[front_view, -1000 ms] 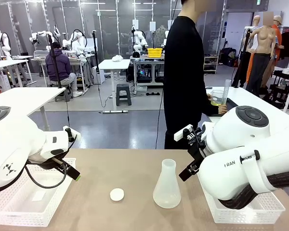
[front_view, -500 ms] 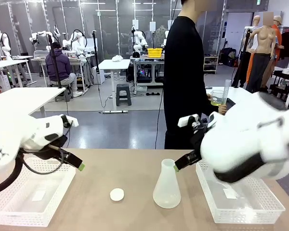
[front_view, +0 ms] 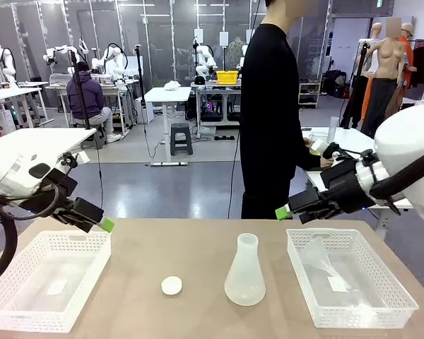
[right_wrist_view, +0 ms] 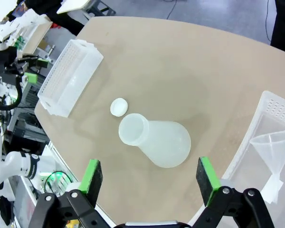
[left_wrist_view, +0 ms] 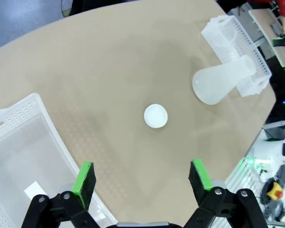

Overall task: Prepare the solutions needed for the experiment.
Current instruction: Pick up the Plastic Funnel and insert it into the Big flask.

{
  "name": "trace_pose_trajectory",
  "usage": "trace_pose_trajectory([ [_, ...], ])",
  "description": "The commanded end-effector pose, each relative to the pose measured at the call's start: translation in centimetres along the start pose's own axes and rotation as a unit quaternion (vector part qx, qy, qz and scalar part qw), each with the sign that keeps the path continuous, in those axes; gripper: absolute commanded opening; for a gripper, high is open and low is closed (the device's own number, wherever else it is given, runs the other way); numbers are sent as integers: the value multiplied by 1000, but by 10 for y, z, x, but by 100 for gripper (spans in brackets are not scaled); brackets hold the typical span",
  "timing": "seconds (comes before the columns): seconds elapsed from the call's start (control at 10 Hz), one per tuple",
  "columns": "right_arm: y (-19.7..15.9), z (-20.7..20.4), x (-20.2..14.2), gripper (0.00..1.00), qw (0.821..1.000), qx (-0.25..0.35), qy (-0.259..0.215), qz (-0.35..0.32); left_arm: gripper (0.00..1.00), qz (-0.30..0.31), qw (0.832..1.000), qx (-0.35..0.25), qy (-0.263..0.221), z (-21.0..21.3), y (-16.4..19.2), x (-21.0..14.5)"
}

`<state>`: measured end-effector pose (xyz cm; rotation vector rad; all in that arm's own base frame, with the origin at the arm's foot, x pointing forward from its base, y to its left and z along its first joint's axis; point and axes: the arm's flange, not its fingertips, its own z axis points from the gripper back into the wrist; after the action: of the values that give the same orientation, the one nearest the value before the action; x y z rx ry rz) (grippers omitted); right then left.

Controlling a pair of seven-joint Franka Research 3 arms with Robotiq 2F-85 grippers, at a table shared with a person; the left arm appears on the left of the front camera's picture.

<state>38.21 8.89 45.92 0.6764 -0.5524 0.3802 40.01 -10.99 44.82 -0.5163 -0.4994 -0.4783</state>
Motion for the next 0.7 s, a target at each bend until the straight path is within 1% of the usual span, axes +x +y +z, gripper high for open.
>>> trace_pose_trajectory([
  [0.0, 14, -10, -3, 100, 999, -28, 10, 36, 100, -8, 1000, 25, 8, -7, -10, -3],
  [0.1, 14, -10, -3, 100, 999, -28, 10, 36, 100, -8, 1000, 25, 8, -7, -10, -3],
  [0.2, 14, -10, -3, 100, 999, -28, 10, 36, 100, -4, 1000, 8, 4, -2, -4, 0],
  [0.3, 13, -8, 1, 100, 999, -20, 12, 22, 100, 36, 992, -119, -4, -10, -3, 5],
  [0.4, 2, -15, 6, 100, 998, 54, 0, -24, 100, 101, 981, -161, -31, -15, 8, 11],
  [0.5, -7, -15, 8, 100, 992, 110, -10, -65, 100, 146, 964, -217, -51, -18, 20, 13],
  [0.6, -15, -15, 8, 100, 985, 145, -13, -98, 100, 173, 948, -263, -49, -20, 28, 11],
])
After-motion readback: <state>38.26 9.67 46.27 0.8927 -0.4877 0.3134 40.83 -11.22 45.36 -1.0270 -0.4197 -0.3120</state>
